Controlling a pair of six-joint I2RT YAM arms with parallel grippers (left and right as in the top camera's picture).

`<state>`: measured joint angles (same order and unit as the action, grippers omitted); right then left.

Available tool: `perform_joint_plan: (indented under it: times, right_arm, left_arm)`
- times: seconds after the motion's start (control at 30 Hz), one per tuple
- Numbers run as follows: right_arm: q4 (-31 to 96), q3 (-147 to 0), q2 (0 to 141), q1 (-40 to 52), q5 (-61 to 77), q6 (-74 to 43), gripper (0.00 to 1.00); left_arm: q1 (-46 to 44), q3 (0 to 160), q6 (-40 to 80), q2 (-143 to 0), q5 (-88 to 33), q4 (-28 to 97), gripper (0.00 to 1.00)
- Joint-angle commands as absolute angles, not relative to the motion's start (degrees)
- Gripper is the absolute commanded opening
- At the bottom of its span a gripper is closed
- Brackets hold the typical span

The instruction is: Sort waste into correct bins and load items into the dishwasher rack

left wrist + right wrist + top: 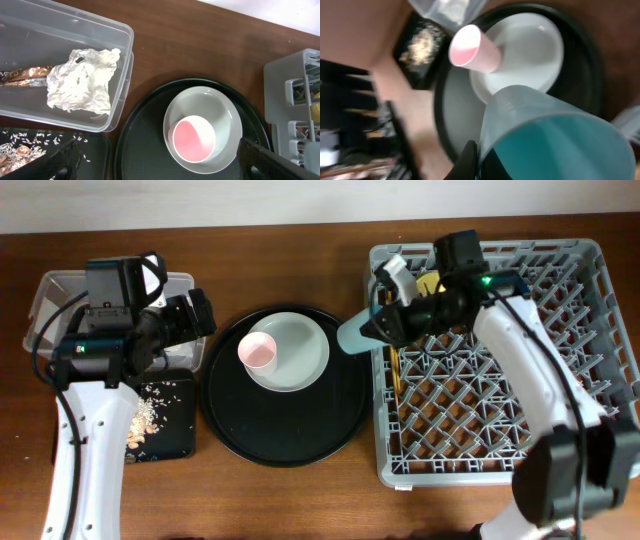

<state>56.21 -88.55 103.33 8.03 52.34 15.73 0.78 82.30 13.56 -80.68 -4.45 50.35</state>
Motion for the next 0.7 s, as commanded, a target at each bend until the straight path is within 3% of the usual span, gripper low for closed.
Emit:
perform_joint_plan:
  times: [0.0,0.2,0.47,0.67]
  right_arm:
    - [57.78,-87.64,108.36,4.84,67.81,23.86,0.04]
    - [64.01,-87.64,112.55,0.30,67.88,30.46,0.05]
    - [67.51,-86.87,112.66,-2.57,60.77,32.82,0.24]
    - [66.15,-85.08,112.66,-3.29,57.49,32.80,0.27]
  left_arm:
    - [0.93,82.98,13.67,-80.51,-4.47,50.26,0.99]
    - [0.93,82.98,13.67,-80.51,-4.47,50.24,0.99]
    - [0.93,82.98,13.67,-80.51,-4.47,50.24,0.99]
    - [0.93,82.98,13.67,-80.51,-4.47,50.26,0.99]
